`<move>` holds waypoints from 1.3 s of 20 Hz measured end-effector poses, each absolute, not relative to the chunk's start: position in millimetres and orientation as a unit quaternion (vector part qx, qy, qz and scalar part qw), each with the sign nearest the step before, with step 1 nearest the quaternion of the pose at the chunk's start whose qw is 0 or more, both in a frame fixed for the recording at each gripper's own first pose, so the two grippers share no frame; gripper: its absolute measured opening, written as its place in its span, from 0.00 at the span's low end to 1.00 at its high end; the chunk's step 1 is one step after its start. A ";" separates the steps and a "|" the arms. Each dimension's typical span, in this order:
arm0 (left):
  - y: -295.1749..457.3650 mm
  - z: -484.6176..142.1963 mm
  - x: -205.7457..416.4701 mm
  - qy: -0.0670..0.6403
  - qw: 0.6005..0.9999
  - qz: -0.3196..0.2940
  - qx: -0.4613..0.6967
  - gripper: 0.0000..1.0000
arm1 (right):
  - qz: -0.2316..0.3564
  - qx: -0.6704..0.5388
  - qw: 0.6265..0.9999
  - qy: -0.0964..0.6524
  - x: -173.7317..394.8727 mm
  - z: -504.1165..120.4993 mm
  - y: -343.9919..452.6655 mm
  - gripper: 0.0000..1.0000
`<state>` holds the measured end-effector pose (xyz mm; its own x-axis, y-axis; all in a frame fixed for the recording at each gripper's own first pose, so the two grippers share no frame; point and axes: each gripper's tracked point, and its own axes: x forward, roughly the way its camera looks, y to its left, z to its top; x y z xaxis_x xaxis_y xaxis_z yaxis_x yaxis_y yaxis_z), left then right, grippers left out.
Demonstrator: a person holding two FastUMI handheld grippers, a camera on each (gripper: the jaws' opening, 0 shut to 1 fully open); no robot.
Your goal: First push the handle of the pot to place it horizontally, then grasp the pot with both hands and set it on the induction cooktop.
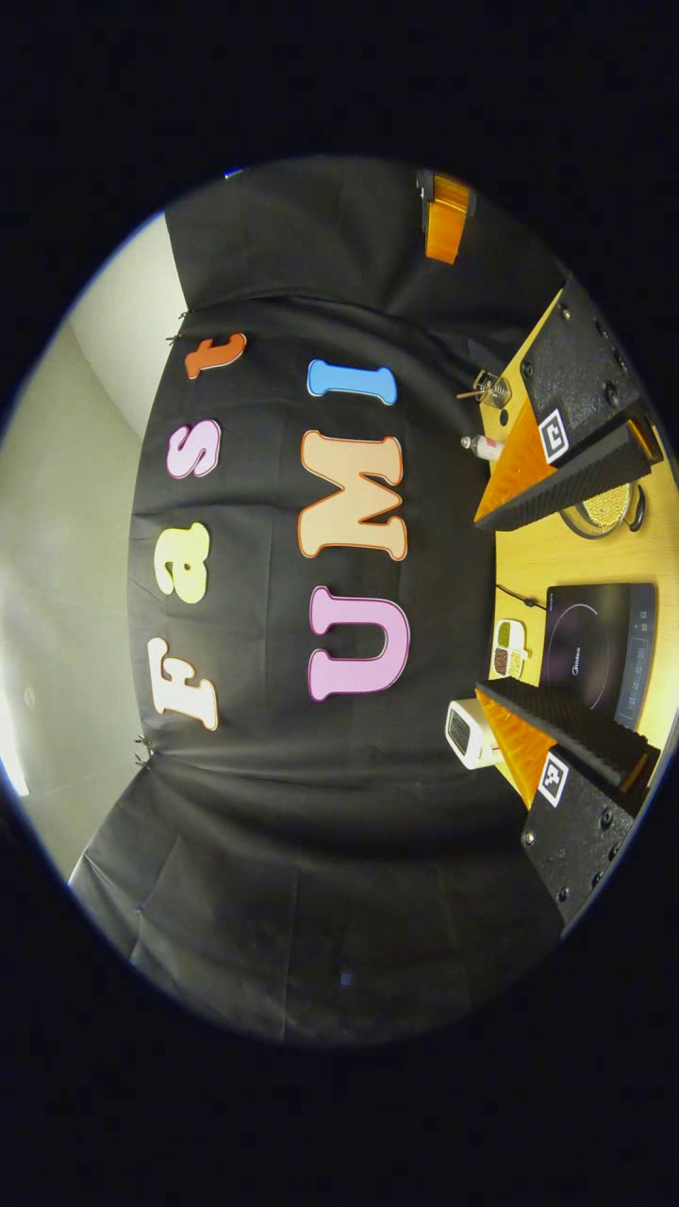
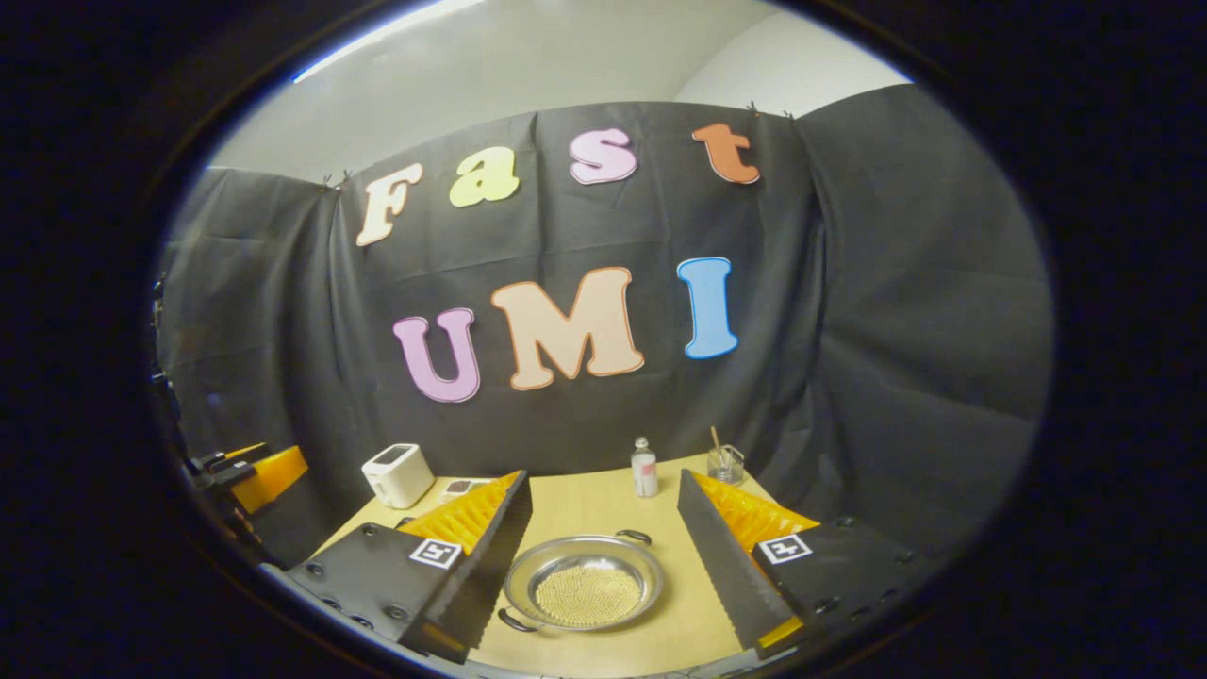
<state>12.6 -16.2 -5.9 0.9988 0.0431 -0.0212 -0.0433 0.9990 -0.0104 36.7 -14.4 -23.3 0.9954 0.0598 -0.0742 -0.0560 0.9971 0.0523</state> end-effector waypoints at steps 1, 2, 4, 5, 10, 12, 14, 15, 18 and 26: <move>-14.7 -7.4 11.6 0.013 1.000 0.025 -0.006 0.91 | 0.033 0.023 0.998 0.039 38.1 -24.6 -13.1 0.89; -14.1 -9.5 11.2 0.015 0.999 0.028 -0.007 0.95 | 0.037 0.020 0.998 0.040 39.8 -25.9 -11.9 0.89; -10.8 -13.2 10.5 0.019 0.999 0.035 -0.008 0.95 | 0.046 0.019 0.998 0.040 43.0 -26.4 -8.7 0.88; -9.2 -14.2 10.5 0.021 0.999 0.039 -0.009 0.92 | 0.048 0.018 0.998 0.040 44.8 -27.5 -6.8 0.89; 2.3 -22.0 8.0 0.029 0.998 0.058 -0.017 0.92 | 0.064 0.004 0.998 0.028 51.9 -19.7 2.2 0.62; 5.4 -24.8 9.5 0.031 0.997 0.064 -0.021 0.92 | 0.060 -0.012 0.998 0.018 54.5 -14.3 2.7 0.47; 6.4 -25.5 10.7 0.032 0.997 0.067 -0.028 0.92 | 0.054 -0.022 0.998 0.010 56.1 -12.7 1.5 0.22; 5.9 -26.2 11.3 0.033 0.997 0.067 -0.031 0.92 | 0.059 -0.021 0.998 0.012 57.1 -14.2 6.1 0.10; 7.8 -27.0 11.5 0.032 0.997 0.067 -0.029 0.92 | 0.073 -0.026 0.997 0.014 59.6 -15.7 14.7 0.10; 9.9 -30.0 6.6 0.030 0.997 0.064 -0.010 0.95 | 0.109 -0.048 0.989 0.088 57.5 -84.9 42.6 0.10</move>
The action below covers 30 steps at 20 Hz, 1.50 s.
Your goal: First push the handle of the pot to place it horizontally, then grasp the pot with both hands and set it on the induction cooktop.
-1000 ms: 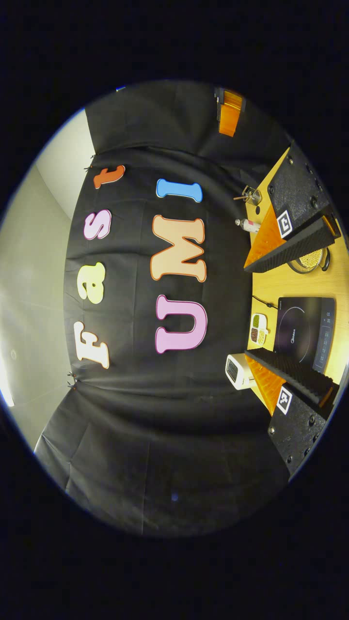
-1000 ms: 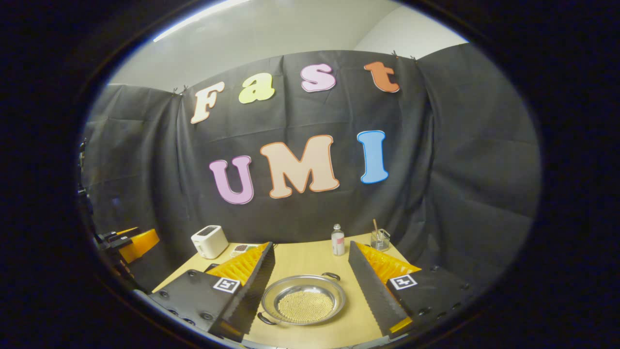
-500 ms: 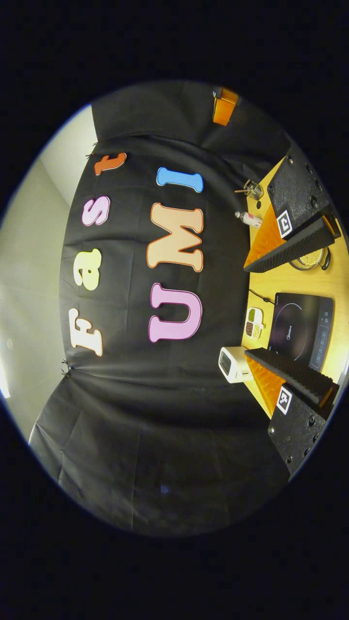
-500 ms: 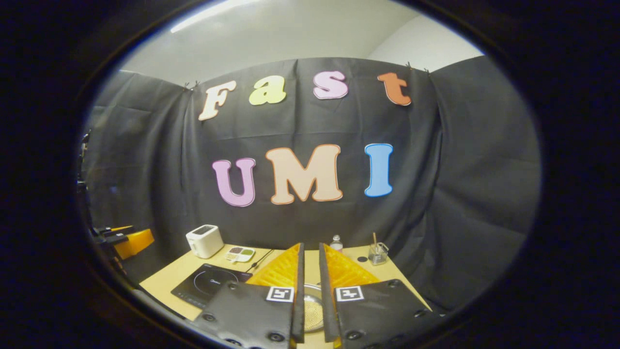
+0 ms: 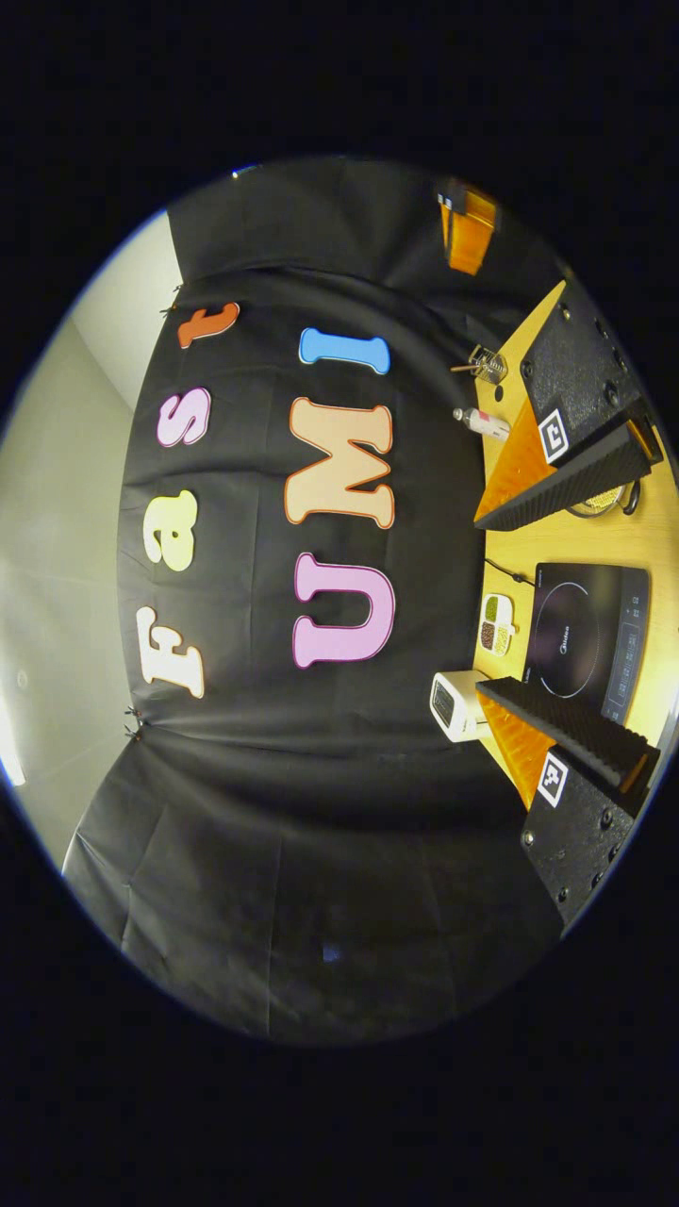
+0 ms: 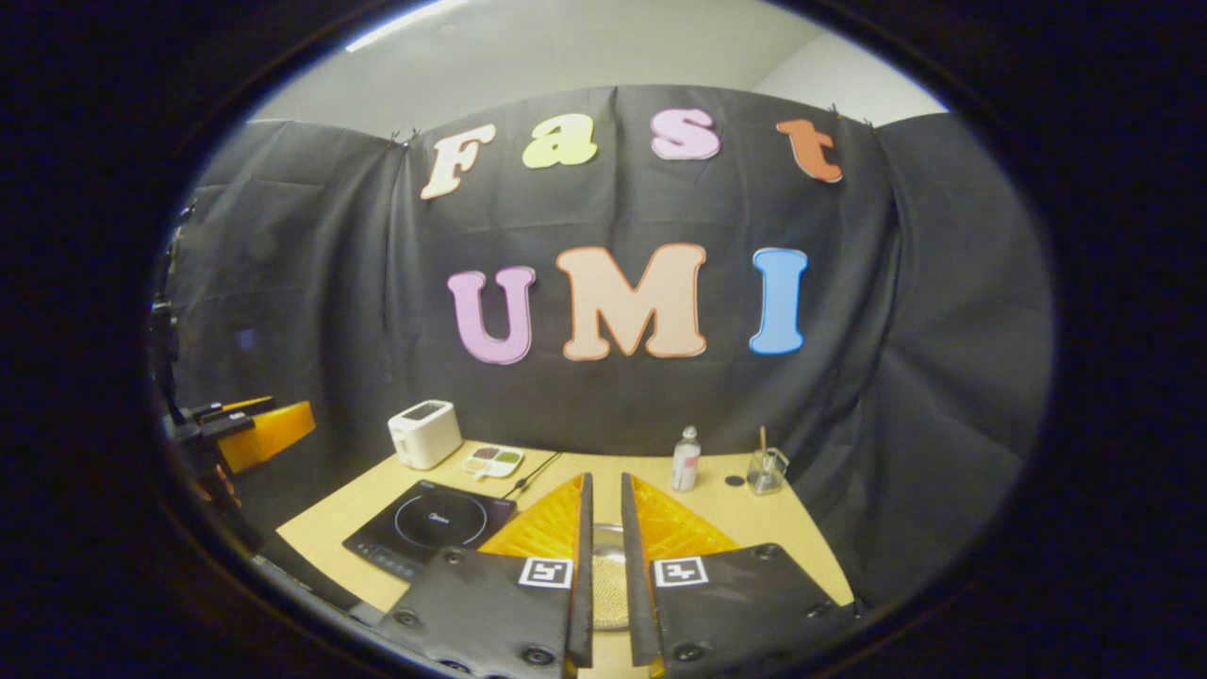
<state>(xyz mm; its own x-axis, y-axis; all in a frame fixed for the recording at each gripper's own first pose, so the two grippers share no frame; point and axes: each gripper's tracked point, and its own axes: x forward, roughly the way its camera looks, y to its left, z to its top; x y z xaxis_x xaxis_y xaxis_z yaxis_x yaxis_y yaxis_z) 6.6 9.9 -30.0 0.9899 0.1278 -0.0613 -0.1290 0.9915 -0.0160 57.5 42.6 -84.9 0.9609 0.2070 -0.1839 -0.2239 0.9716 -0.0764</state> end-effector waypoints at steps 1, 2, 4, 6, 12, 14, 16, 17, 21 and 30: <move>10.5 -30.9 5.7 0.031 0.997 0.064 -0.006 0.99 | 0.110 -0.052 0.987 0.101 56.8 -97.9 44.7 0.10; 10.9 -33.6 4.5 0.033 0.998 0.063 -0.003 0.92 | 0.114 -0.055 0.985 0.115 56.1 -109.4 49.1 0.10; 12.9 -36.3 2.2 0.036 0.998 0.060 0.002 0.92 | 0.124 -0.062 0.980 0.142 53.5 -136.7 57.4 0.17; 13.5 -40.4 0.1 0.041 0.998 0.057 0.001 0.92 | 0.132 -0.067 0.973 0.177 50.2 -168.3 64.6 0.17; 30.5 -56.4 -9.0 0.056 0.997 0.058 0.000 0.92 | 0.148 -0.072 0.942 0.293 31.6 -266.0 78.6 0.17; 39.8 -63.2 -13.9 0.062 0.996 0.061 0.001 0.95 | 0.149 -0.076 0.933 0.320 25.4 -291.0 82.0 0.17; 50.5 -68.8 -18.9 0.068 0.996 0.066 0.004 0.95 | 0.147 -0.079 0.925 0.342 23.0 -312.1 84.9 0.17; 55.6 -71.1 -20.7 0.070 0.995 0.069 0.003 0.95 | 0.144 -0.082 0.921 0.352 21.2 -323.8 84.7 0.17; 77.6 -82.7 -31.3 0.082 0.993 0.081 0.000 0.95 | 0.123 -0.096 0.907 0.391 20.6 -362.3 80.2 0.10; 112.2 -105.2 -44.0 0.095 0.991 0.092 0.014 0.92 | 0.081 -0.126 0.880 0.450 43.0 -425.1 68.8 0.17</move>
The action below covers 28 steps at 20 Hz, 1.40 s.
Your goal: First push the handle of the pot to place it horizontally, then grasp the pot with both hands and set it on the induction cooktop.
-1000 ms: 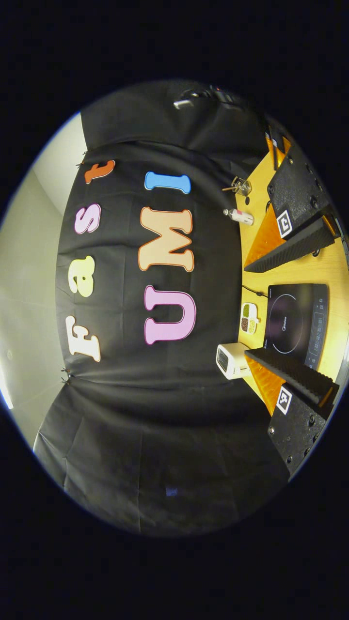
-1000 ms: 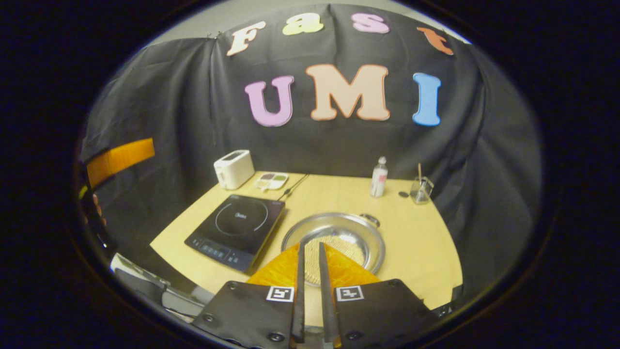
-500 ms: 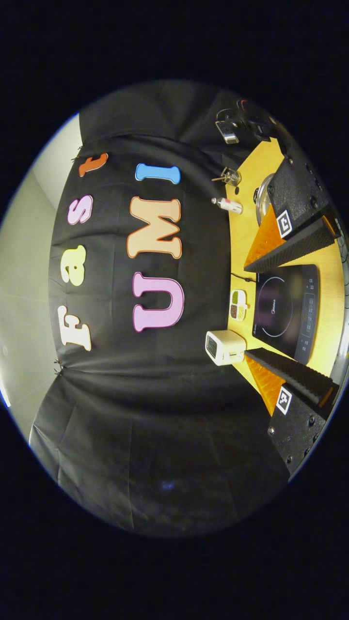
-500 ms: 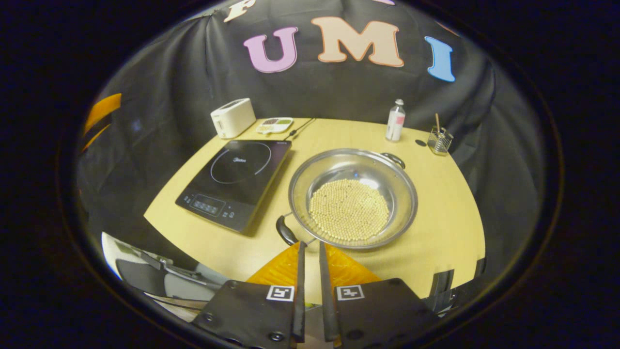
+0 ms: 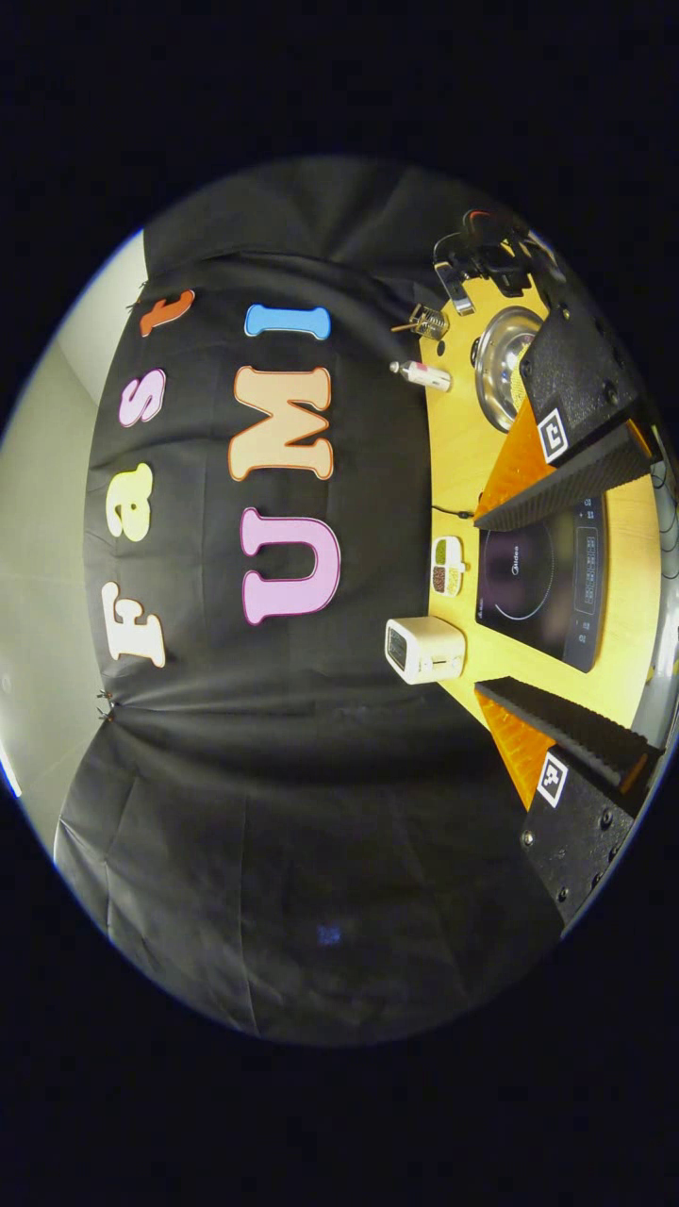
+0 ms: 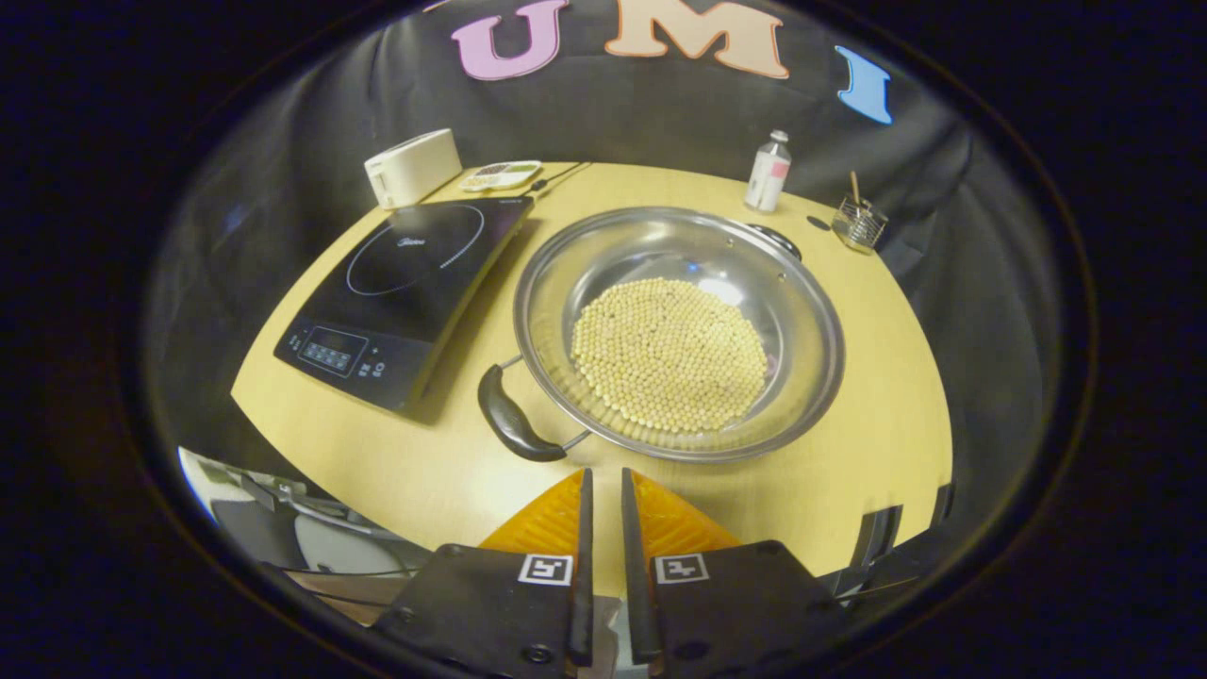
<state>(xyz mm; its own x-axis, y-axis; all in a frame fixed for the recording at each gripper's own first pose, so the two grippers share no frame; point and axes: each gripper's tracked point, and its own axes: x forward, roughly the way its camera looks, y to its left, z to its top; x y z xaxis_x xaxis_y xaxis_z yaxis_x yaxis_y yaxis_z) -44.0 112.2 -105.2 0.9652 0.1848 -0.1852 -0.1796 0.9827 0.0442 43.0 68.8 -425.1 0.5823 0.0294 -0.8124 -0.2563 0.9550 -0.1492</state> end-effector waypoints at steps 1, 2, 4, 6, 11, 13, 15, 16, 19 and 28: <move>115.4 -107.9 -44.0 0.097 0.991 0.094 0.013 0.92 | 0.079 -0.127 0.878 0.456 45.3 -429.5 68.9 0.17; 119.0 -111.8 -45.1 0.100 0.990 0.097 0.013 0.92 | 0.076 -0.127 0.876 0.459 48.3 -433.1 69.9 0.17; 126.4 -117.9 -48.2 0.108 0.989 0.102 0.010 0.95 | 0.074 -0.128 0.873 0.465 50.5 -438.0 73.6 0.10; 133.0 -121.9 -50.5 0.112 0.988 0.107 0.008 0.92 | 0.072 -0.130 0.872 0.466 53.9 -439.4 77.9 0.10; 141.8 -126.3 -49.8 0.116 0.987 0.112 0.008 0.92 | 0.074 -0.121 0.870 0.473 54.5 -439.5 91.9 0.13; 140.7 -127.5 -48.6 0.117 0.987 0.110 0.010 0.96 | 0.074 -0.113 0.869 0.476 55.8 -438.5 99.8 0.13; 140.9 -129.0 -47.0 0.118 0.987 0.108 0.010 0.95 | 0.071 -0.103 0.869 0.478 59.0 -438.9 108.3 0.13; 140.4 -130.6 -46.1 0.119 0.987 0.107 0.010 0.92 | 0.066 -0.097 0.870 0.479 62.8 -439.0 112.3 0.12; 140.2 -134.1 -45.3 0.121 0.987 0.104 0.003 0.92 | 0.046 -0.068 0.869 0.489 66.8 -443.1 124.9 0.12; 147.4 -164.9 -46.0 0.149 0.983 0.107 -0.011 0.95 | 0.002 -0.020 0.867 0.497 94.5 -449.3 165.9 0.12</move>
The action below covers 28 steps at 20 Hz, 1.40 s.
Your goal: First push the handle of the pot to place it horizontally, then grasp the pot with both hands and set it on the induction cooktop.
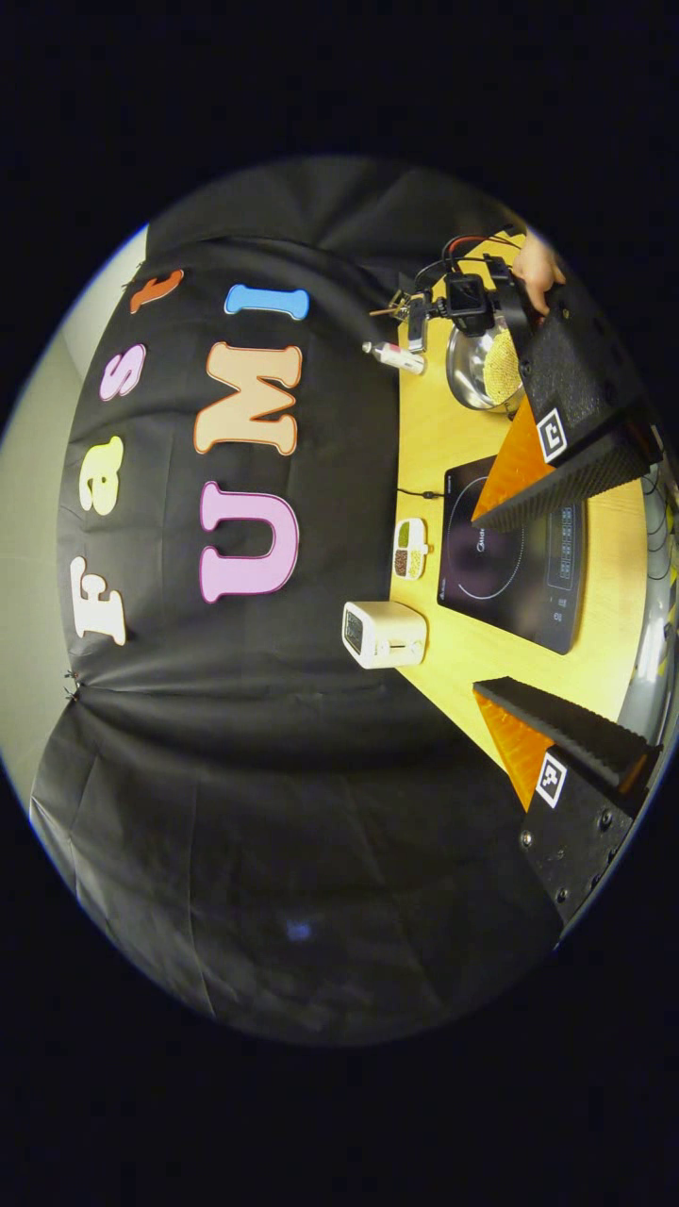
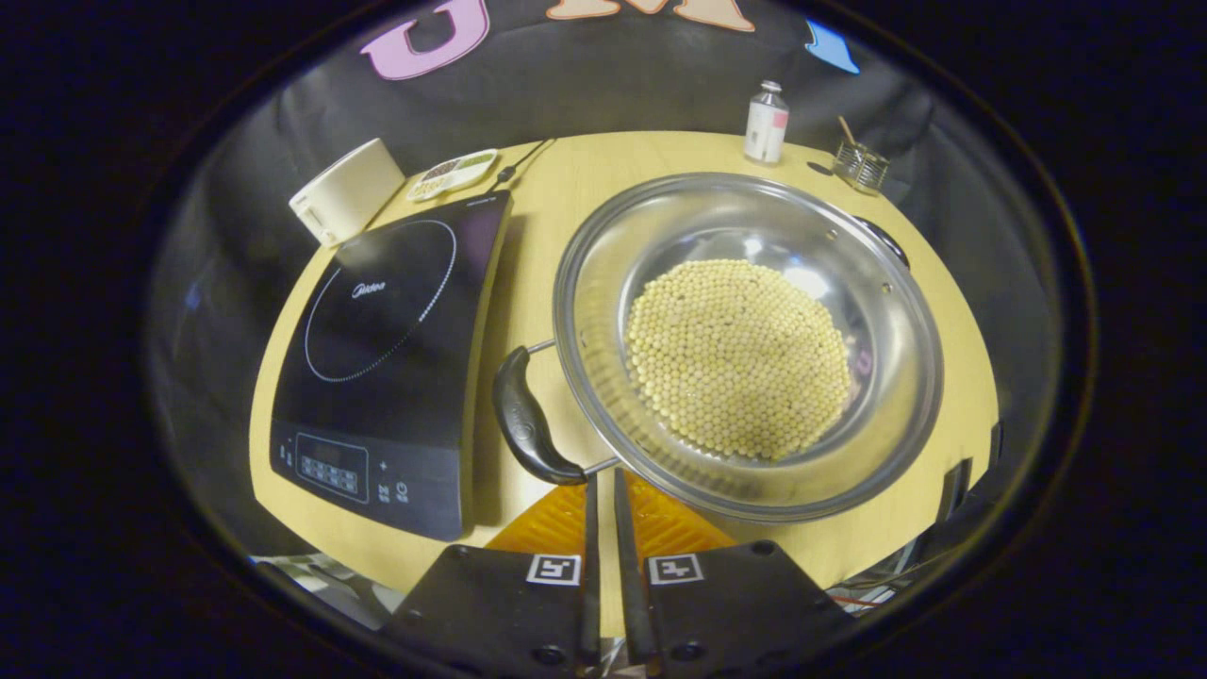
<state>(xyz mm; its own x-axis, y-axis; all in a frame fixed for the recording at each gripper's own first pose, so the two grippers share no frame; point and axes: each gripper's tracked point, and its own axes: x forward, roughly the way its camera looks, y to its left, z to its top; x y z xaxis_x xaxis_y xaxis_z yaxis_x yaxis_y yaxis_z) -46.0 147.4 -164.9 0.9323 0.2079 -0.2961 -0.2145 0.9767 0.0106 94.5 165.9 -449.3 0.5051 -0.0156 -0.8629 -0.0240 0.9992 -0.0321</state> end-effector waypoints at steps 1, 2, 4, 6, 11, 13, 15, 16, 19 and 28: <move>147.5 -167.1 -46.0 0.153 0.982 0.108 -0.013 0.96 | -0.002 -0.017 0.867 0.497 98.0 -449.6 169.8 0.12; 147.4 -169.4 -44.5 0.156 0.982 0.109 -0.017 0.96 | -0.005 -0.013 0.867 0.497 102.6 -449.4 173.8 0.12; 146.4 -175.4 -44.1 0.163 0.980 0.108 -0.024 0.96 | -0.010 -0.008 0.869 0.496 112.5 -449.3 182.9 0.12; 147.4 -180.0 -44.0 0.170 0.979 0.107 -0.026 0.96 | -0.014 -0.006 0.868 0.496 121.7 -450.7 192.4 0.12; 148.4 -180.9 -43.6 0.173 0.979 0.106 -0.012 0.96 | -0.026 0.014 0.869 0.494 149.5 -448.9 209.8 0.12; 148.4 -182.6 -43.3 0.176 0.979 0.107 -0.012 0.96 | -0.027 0.022 0.870 0.492 160.5 -446.6 215.9 0.12; 148.2 -182.5 -43.1 0.177 0.978 0.106 -0.015 0.96 | -0.025 0.025 0.870 0.492 166.9 -445.3 219.5 0.12; 148.1 -182.6 -42.2 0.178 0.978 0.105 -0.017 0.96 | -0.023 0.024 0.870 0.492 168.5 -444.6 219.8 0.12; 145.8 -183.0 -41.1 0.180 0.979 0.096 -0.021 0.96 | -0.008 0.017 0.868 0.497 162.6 -443.3 218.9 0.12; 93.6 -189.2 -11.7 0.193 0.980 0.025 -0.032 0.96 | 0.063 0.011 0.863 0.501 95.8 -405.2 179.6 0.24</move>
<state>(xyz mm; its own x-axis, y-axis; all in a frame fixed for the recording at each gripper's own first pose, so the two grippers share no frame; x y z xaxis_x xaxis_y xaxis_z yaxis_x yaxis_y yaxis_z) -11.7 93.6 -189.2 0.9245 0.0370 -0.3794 -0.0615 0.9967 -0.0526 95.8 179.6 -405.2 0.4907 0.1190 -0.8632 -0.0972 0.9919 0.0815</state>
